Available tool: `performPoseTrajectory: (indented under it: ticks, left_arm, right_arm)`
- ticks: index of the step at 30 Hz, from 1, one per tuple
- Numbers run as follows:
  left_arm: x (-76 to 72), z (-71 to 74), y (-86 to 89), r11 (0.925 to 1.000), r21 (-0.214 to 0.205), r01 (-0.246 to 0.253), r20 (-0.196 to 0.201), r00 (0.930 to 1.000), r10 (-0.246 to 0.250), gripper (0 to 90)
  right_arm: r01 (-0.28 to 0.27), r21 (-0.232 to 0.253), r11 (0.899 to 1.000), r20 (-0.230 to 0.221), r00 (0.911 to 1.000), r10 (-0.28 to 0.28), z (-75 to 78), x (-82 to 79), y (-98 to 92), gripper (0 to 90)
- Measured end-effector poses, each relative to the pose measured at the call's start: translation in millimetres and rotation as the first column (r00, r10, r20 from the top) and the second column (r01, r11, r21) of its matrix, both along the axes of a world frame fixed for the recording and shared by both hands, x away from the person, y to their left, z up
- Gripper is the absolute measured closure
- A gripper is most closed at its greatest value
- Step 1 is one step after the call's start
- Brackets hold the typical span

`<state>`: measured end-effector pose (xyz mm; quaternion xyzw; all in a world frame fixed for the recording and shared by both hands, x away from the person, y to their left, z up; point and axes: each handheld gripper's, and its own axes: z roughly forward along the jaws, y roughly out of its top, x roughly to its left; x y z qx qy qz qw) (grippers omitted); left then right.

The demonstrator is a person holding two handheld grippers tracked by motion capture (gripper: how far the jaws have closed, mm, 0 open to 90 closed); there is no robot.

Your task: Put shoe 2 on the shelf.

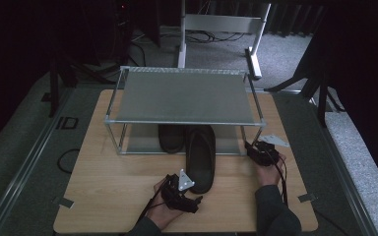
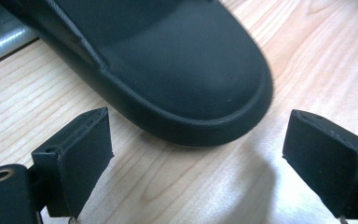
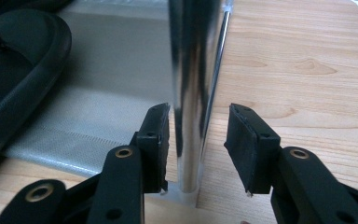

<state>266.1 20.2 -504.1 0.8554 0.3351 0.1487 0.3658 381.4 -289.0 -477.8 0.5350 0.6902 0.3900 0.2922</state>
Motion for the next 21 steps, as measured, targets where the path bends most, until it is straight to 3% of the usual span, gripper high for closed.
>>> performPoseTrajectory:
  ticks: [7, 21]
  left_arm:
    - [2.4, -3.3, -4.6, 0.9995, 0.027, -0.016, -0.003, 0.9999, 0.017, 9.2]
    - [11.8, -1.1, -9.2, 0.9983, -0.01, -0.058, 0.004, 0.9983, 0.058, 14.8]
  right_arm:
    - [0.001, 0.005, 1.0, 0.002, 1.0, -0.001, -0.3, 2.0, 1.3, 64.4]
    - [-0.022, 0.0, 1.0, 0.006, 0.9998, 0.022, -0.6, 2.2, 2.8, 77.0]
